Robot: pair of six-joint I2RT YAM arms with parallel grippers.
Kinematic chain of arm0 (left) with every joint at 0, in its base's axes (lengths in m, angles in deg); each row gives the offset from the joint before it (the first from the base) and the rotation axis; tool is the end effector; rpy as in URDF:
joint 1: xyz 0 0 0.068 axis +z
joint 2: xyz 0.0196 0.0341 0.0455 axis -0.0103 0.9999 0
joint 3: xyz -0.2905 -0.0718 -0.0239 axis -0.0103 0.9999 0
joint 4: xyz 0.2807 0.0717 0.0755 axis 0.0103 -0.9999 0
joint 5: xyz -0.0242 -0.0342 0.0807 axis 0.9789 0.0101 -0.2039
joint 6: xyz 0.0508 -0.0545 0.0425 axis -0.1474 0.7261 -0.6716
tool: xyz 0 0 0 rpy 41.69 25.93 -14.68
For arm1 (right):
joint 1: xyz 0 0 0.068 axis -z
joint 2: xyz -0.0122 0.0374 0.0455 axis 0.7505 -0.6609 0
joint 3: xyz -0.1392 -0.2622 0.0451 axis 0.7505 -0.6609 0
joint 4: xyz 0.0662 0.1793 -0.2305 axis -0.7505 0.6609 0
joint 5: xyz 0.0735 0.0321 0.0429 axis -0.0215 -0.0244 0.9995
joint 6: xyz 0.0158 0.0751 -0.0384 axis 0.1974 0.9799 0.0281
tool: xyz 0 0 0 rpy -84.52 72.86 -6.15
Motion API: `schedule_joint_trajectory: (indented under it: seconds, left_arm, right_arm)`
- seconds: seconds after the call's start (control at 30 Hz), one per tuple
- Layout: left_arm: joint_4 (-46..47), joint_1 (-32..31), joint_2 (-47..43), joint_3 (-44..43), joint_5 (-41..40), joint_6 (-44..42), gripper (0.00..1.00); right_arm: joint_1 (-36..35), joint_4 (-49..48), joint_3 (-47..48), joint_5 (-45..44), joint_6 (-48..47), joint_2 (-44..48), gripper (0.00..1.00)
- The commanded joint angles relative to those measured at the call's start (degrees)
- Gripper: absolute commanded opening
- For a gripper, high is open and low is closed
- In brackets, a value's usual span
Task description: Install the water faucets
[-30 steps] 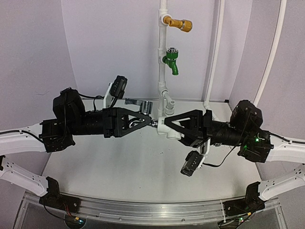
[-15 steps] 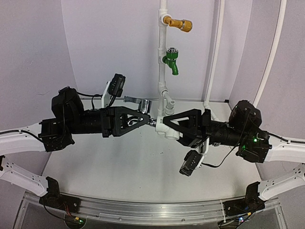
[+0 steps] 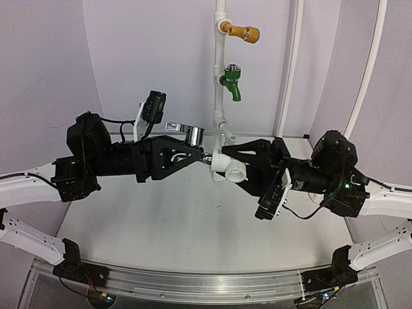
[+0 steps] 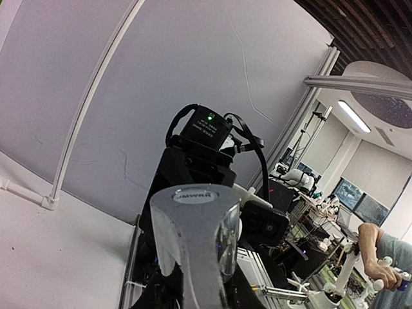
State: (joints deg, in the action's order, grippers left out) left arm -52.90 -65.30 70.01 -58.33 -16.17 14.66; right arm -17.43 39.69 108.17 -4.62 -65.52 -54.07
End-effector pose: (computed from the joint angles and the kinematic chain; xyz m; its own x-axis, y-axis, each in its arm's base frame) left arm 0.1036 -0.3094 0.4288 -0.4829 -0.1305 -0.8659 0.8698 -0.1861 -0.4570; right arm 0.0983 0.3010 0.4229 0.9987 0.0460 -0.0206 -0.0316 0.2520 -0.9672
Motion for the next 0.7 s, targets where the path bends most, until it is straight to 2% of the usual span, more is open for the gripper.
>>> schedule_joint_trajectory:
  seconds: [0.0, 0.2, 0.37, 0.5, 0.67]
  left_arm:
    - [-3.7, -1.7, 2.0, -2.4, 5.6, -6.5, 0.0]
    - [-4.7, -1.7, 2.0, -2.5, 5.5, -10.0, 0.0]
    - [-7.4, -1.7, 2.3, -3.6, 5.1, -14.3, 0.0]
    - [-11.2, -1.7, 2.1, -4.6, 3.7, -20.3, 0.0]
    - [-15.5, -1.7, 2.3, -6.0, 2.1, -28.0, 0.0]
  right_arm:
    - [-0.7, -4.3, 5.5, -3.6, 20.2, -1.2, 0.0]
    - [-0.7, 1.2, 10.9, -2.7, 39.6, -1.9, 0.0]
    - [-0.7, 7.9, 13.3, 0.9, 50.5, -2.0, 0.0]
    - [-0.7, 13.0, 15.2, 1.6, 61.1, -2.9, 0.0]
    - [-0.7, 14.3, 16.1, 1.0, 73.1, -3.1, 0.0]
